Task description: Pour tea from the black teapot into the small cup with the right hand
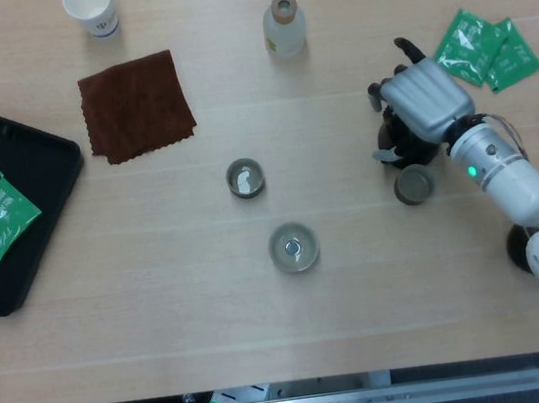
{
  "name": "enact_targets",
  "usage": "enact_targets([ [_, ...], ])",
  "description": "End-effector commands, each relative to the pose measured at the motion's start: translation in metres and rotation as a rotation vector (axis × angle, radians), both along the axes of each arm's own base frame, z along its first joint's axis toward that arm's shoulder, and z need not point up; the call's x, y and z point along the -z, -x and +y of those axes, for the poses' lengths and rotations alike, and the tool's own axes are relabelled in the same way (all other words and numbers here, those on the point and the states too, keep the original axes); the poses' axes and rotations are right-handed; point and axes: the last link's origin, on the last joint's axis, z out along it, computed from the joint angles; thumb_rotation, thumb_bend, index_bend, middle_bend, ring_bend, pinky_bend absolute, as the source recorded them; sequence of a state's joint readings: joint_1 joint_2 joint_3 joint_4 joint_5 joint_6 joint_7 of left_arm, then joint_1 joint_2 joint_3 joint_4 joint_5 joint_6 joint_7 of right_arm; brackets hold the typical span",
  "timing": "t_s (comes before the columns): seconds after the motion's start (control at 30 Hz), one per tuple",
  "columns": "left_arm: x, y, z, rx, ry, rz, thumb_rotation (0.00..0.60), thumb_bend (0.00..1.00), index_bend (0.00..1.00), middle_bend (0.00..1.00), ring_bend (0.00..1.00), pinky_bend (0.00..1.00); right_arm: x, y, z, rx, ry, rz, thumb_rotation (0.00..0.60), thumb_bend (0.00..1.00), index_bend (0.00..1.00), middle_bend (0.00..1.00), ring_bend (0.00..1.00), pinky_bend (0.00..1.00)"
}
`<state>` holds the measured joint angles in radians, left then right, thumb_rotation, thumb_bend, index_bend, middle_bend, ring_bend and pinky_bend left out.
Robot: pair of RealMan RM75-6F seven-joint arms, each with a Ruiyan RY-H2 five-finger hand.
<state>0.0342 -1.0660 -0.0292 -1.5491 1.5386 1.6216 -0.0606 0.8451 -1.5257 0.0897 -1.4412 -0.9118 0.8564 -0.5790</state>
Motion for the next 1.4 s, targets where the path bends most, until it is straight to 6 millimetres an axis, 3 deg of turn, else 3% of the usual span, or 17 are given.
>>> enact_targets([
  [0.03,0.001,0.0,0.001,0.0,0.002,0.001,0.6,0.29,0.25,0.25,0.17,0.08,-0.005,0.006,0.003,0.009,0.002,0.015,0.36,0.1,0.43,0.54,0.41,0.05],
  [0.43,0.004,-0.001,0.004,0.005,0.015,0.001,0.6,0.29,0.25,0.25,0.17,0.08,-0.013,0.017,0.01,0.043,-0.011,0.043,0.362,0.1,0.48,0.57,0.45,0.05],
  [0.83,0.004,0.0,0.005,-0.002,0.012,0.001,0.6,0.29,0.25,0.25,0.17,0.08,-0.009,0.009,0.008,0.027,-0.03,0.036,0.364,0.11,0.51,0.6,0.47,0.05],
  [1.07,0.004,0.001,0.003,-0.007,0.013,0.0,0.6,0.29,0.25,0.25,0.17,0.08,-0.011,0.014,0.013,0.018,-0.028,0.045,0.363,0.11,0.51,0.6,0.47,0.05],
  [1.4,0.003,0.0,0.004,0.0,0.013,0.0,0.6,0.29,0.25,0.25,0.17,0.08,-0.029,0.029,0.028,-0.023,0.011,0.062,0.391,0.11,0.51,0.57,0.47,0.05],
])
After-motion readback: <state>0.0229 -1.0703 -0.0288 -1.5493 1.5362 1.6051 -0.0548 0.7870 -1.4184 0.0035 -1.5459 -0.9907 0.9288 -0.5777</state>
